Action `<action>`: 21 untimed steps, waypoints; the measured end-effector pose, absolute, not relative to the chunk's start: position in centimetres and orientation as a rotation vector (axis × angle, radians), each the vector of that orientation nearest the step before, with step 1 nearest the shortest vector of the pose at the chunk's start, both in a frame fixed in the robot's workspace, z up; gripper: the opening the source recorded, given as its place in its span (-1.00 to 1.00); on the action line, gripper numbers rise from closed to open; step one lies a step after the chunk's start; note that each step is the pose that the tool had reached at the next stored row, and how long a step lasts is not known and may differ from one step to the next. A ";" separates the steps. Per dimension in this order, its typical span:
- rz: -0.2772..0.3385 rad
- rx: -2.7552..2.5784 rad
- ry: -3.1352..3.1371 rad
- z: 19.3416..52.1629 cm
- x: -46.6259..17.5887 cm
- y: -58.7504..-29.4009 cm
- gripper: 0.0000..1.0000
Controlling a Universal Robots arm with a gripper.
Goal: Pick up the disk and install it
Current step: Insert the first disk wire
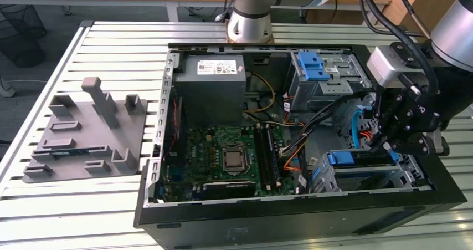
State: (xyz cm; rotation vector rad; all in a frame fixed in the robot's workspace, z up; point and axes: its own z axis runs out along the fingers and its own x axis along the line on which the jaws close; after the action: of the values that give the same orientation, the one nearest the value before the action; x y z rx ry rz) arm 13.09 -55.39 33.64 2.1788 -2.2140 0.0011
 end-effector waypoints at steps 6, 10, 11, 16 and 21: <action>0.000 2.176 -2.216 33.6 13.1 -55.6 -0.66; -0.001 2.174 -2.217 33.5 13.1 -55.6 -0.66; -0.001 2.173 -2.217 33.5 13.1 -55.6 -0.66; -0.004 2.170 -2.217 33.4 13.2 -55.6 -0.66; -0.007 2.169 -2.217 33.3 13.4 -55.6 -0.66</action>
State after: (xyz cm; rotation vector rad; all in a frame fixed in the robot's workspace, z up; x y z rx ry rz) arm 13.37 -55.56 33.34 2.1687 -2.2166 -0.0068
